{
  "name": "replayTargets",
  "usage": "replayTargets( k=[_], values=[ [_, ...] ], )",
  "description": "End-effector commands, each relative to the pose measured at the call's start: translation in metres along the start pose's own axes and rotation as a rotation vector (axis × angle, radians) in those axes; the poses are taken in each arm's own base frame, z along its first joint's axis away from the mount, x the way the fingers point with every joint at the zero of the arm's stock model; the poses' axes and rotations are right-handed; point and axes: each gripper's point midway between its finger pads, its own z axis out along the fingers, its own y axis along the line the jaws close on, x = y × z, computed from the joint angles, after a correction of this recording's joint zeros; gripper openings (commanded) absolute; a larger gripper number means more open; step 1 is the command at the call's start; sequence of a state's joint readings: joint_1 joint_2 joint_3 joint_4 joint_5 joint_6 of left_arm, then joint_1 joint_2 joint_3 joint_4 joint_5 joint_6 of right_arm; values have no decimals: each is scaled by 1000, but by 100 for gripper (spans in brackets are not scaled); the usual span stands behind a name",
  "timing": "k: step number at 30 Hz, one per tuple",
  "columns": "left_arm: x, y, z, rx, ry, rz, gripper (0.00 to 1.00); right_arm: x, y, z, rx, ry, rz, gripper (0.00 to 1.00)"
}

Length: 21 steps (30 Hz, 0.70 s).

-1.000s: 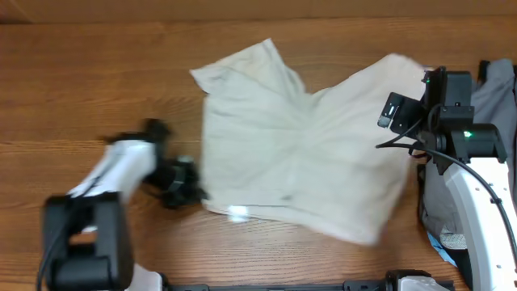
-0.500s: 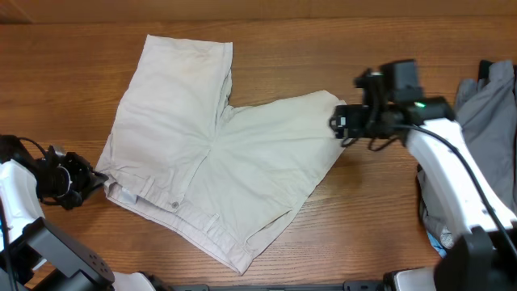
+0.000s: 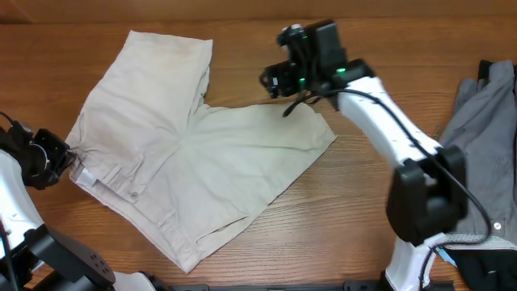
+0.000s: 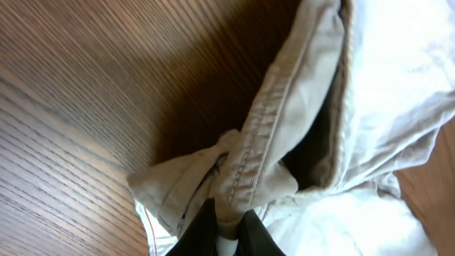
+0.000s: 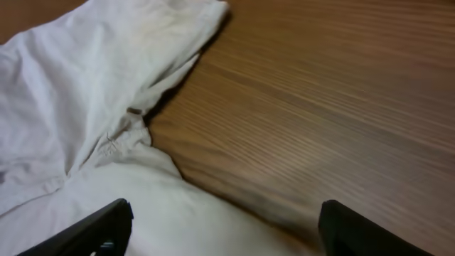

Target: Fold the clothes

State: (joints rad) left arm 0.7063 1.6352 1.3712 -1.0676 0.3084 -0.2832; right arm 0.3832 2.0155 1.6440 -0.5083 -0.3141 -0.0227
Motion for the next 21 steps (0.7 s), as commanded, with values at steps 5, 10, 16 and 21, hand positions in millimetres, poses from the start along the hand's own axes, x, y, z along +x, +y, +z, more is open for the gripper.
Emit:
replayTargets(
  k=[5,10,16,21],
  values=[
    [13,-13,3,-41,11,58,15,21,68,93,-156,-36,-134,91],
    [20,-10,5,-98,27,80,15,32,84,125,-184,-61,-134,91],
    [25,-6,5,-130,41,86,15,33,89,142,-241,-74,-12,83],
    [25,-6,5,-130,44,86,15,3,107,131,-318,-35,220,82]
  ],
)
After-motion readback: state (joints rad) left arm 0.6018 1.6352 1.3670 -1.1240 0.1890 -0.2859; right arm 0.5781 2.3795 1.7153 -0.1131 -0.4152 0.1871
